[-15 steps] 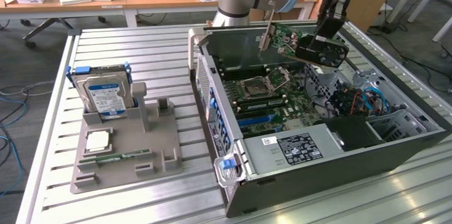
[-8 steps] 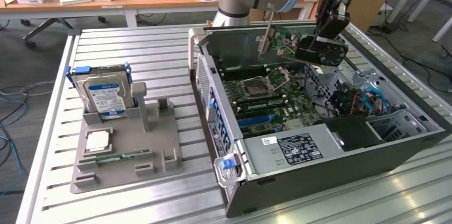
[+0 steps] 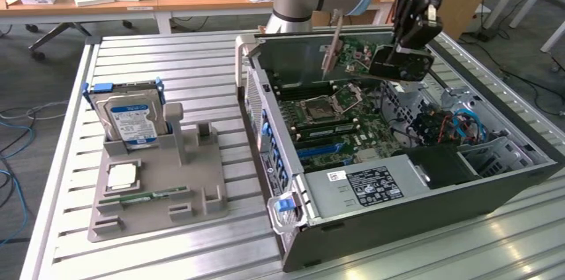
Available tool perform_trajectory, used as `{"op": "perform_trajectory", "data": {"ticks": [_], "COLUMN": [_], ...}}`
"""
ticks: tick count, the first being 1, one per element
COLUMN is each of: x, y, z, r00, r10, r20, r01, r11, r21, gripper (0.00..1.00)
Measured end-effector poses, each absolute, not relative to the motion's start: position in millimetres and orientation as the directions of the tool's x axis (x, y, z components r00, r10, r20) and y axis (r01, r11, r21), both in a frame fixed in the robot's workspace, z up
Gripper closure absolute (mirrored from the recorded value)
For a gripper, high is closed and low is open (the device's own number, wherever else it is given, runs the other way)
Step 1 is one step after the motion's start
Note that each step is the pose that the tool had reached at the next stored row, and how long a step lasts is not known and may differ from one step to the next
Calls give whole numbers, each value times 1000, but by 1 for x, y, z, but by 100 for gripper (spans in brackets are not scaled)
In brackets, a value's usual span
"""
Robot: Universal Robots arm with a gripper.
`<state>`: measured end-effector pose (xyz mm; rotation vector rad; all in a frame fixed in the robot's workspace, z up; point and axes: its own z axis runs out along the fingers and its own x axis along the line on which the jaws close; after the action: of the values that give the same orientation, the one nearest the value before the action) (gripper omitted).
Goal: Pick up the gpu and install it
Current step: 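Insert the gpu into the slot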
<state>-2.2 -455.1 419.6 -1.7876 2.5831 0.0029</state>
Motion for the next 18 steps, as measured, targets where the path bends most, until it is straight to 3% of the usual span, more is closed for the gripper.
{"op": "perform_trajectory", "data": {"ticks": [18], "x": [-3], "y": [-455], "z": [417], "r00": [-74], "r10": [-997], "r20": [2], "r01": [-997], "r11": [74], "r21": [1], "gripper": [74]}}
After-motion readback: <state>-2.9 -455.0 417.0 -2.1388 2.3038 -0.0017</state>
